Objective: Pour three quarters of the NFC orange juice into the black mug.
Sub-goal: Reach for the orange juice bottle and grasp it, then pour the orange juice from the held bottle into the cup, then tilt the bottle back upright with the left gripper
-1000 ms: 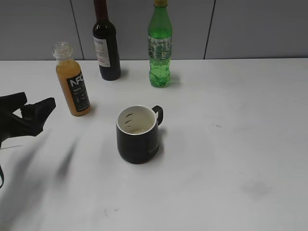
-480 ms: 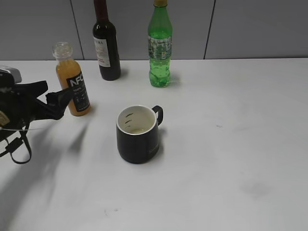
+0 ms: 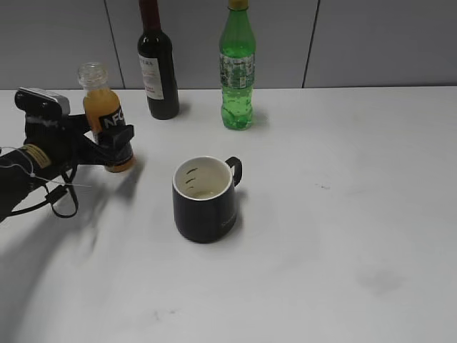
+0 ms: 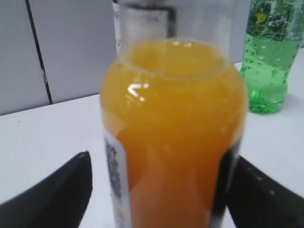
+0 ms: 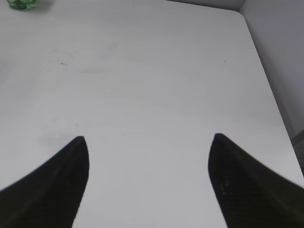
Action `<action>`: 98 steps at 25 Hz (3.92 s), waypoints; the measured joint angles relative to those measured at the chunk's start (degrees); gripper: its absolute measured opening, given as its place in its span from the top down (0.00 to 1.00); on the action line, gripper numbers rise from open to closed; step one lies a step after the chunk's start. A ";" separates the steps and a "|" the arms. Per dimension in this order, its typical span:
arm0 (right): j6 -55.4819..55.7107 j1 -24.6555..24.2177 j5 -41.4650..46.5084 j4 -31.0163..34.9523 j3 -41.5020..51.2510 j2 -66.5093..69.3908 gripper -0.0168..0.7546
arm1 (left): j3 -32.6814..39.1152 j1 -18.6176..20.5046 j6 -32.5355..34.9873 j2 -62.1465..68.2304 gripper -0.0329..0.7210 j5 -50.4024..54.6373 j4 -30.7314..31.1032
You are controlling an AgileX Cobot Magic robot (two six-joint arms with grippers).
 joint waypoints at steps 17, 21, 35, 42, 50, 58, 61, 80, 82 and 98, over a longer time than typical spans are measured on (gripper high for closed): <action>0.00 0.00 0.00 0.00 0.00 0.00 0.21 | -7.50 0.00 -1.40 5.97 0.33 0.38 5.65; 0.00 0.00 0.00 0.00 0.00 0.00 0.21 | -7.72 0.00 -1.40 5.97 0.33 0.43 6.39; 0.00 0.00 0.00 0.00 0.00 0.00 0.21 | -5.94 -0.25 -1.40 0.03 0.33 1.37 12.81; 0.00 0.00 0.00 0.00 0.00 0.00 0.21 | -5.36 -4.49 -1.34 -2.15 0.33 3.02 13.77; 0.00 0.00 0.00 0.00 0.00 0.00 0.21 | -5.36 -7.34 -0.38 -2.22 0.33 6.27 12.85; 0.00 0.00 0.00 0.00 0.00 0.00 0.21 | -5.36 -7.34 6.64 -2.22 0.33 6.42 12.48; 0.00 0.00 0.00 0.00 0.00 0.00 0.21 | -5.36 -7.34 11.31 -2.22 0.33 6.36 12.73; 0.00 0.00 0.00 0.00 0.00 0.00 0.21 | -5.36 -8.51 43.12 -2.22 0.33 3.00 10.41; 0.00 0.00 0.00 0.00 0.00 0.00 0.21 | -5.36 -8.51 46.36 -2.22 0.33 2.49 10.24; -0.02 0.00 0.00 0.00 0.00 0.00 0.21 | -5.36 -8.51 56.83 -2.22 0.33 1.87 6.64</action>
